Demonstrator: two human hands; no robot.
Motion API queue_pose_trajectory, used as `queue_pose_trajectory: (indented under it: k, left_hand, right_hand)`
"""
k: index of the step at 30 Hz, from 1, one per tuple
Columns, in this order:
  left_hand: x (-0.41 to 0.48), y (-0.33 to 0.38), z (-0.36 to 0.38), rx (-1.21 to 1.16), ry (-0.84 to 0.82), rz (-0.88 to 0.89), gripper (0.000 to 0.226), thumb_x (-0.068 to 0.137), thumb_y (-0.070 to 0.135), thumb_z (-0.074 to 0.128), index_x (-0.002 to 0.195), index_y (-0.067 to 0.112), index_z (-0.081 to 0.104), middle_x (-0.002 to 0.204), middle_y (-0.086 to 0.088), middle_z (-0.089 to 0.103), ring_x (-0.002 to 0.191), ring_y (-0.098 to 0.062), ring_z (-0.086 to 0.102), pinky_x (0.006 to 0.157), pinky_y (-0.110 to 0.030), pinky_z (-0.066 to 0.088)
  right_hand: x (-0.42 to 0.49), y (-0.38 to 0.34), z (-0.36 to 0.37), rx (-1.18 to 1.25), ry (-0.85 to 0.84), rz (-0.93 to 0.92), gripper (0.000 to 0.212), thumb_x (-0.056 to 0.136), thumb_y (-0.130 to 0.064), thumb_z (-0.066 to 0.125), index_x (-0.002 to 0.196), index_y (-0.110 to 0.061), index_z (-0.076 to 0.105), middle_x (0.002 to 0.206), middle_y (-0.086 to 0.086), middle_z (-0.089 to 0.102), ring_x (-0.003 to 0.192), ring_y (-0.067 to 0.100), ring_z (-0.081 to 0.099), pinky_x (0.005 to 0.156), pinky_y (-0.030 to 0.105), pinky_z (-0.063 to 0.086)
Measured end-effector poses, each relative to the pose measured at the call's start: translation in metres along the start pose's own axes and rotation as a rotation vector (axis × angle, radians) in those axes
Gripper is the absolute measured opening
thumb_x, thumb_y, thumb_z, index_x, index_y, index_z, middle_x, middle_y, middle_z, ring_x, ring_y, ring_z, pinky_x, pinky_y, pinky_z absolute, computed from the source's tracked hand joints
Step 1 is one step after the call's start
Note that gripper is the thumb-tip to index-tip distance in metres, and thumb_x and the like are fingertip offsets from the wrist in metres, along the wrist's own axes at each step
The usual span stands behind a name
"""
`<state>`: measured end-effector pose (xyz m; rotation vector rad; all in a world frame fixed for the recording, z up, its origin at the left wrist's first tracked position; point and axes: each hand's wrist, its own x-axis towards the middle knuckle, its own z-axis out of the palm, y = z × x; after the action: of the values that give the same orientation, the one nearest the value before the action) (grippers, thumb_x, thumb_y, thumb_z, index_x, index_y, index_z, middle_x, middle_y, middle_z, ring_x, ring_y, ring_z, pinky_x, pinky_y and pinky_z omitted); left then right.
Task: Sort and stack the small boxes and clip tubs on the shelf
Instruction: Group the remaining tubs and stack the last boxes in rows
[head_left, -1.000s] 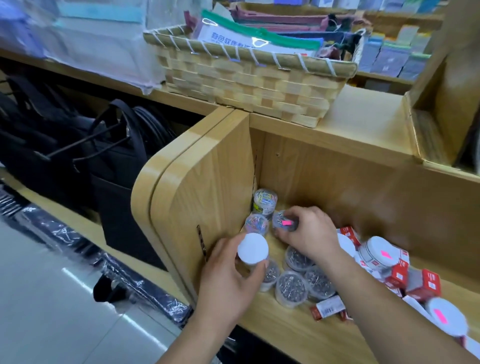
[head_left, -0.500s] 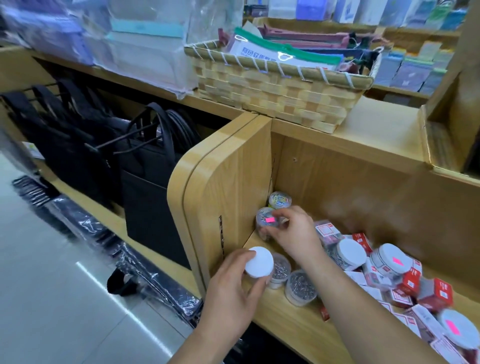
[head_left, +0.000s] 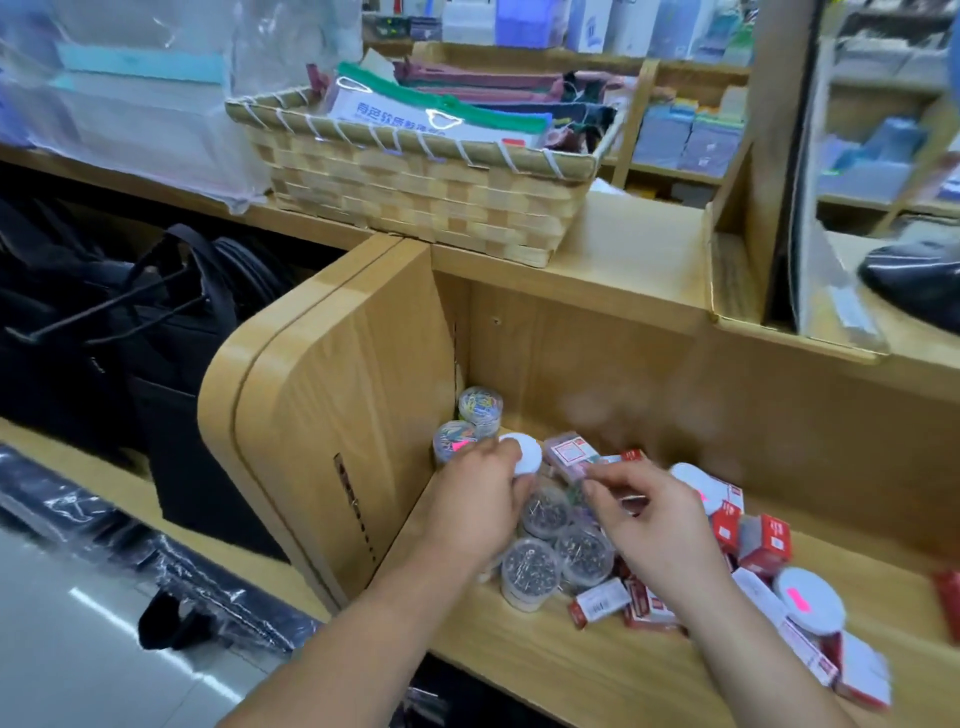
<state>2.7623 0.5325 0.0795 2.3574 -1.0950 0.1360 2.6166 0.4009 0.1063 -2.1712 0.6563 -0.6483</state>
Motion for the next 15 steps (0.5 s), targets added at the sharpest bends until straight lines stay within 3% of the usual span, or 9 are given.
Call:
queue_pose_trajectory:
  k: [4,7,10,12,15]
  left_hand:
    - [0.024,-0.004,0.008,-0.026,-0.022,-0.039,0.018,0.091,0.027,0.065,0.102,0.013,0.063,0.107,-0.01,0.065,0.096,-0.034,0.063,0.075,-0.043,0.05]
    - [0.029,-0.007,0.017,-0.022,-0.125,-0.017,0.014,0.088,0.022,0.066,0.094,0.009,0.066,0.102,-0.014,0.067,0.095,-0.036,0.063,0.078,-0.045,0.049]
    - [0.02,-0.011,0.024,-0.033,-0.186,0.01,0.007,0.087,0.004,0.059,0.084,0.006,0.065,0.095,-0.016,0.065,0.091,-0.037,0.063,0.072,-0.044,0.046]
    - [0.009,-0.019,0.022,-0.092,-0.112,0.016,0.016,0.082,-0.003,0.055,0.087,0.009,0.066,0.096,-0.011,0.067,0.092,-0.032,0.064,0.072,-0.041,0.049]
    - [-0.015,-0.031,0.01,-0.202,0.069,0.033,0.029,0.087,0.004,0.05,0.103,0.012,0.072,0.107,-0.002,0.072,0.098,-0.021,0.067,0.081,-0.032,0.055]
  right_hand:
    - [-0.006,0.007,0.0,0.044,-0.013,0.019,0.019,0.086,-0.015,0.074,0.083,-0.034,0.074,0.085,-0.023,0.072,0.08,-0.001,0.068,0.077,0.022,0.054]
    - [-0.002,0.009,0.0,0.067,-0.03,0.051,0.014,0.087,-0.016,0.073,0.086,-0.029,0.076,0.085,-0.022,0.073,0.081,0.0,0.068,0.078,0.026,0.055]
    - [0.002,0.01,0.002,-0.024,-0.032,-0.003,0.01,0.086,-0.02,0.074,0.09,-0.029,0.076,0.088,-0.019,0.072,0.086,0.002,0.067,0.08,0.03,0.055]
    - [0.007,0.009,0.004,-0.228,-0.038,-0.143,0.008,0.087,-0.031,0.071,0.094,-0.03,0.074,0.092,-0.018,0.069,0.092,0.007,0.064,0.081,0.031,0.053]
    - [0.02,-0.001,0.018,-0.472,-0.214,-0.329,0.038,0.093,-0.055,0.049,0.112,-0.03,0.07,0.113,-0.016,0.068,0.117,0.012,0.058,0.098,0.035,0.047]
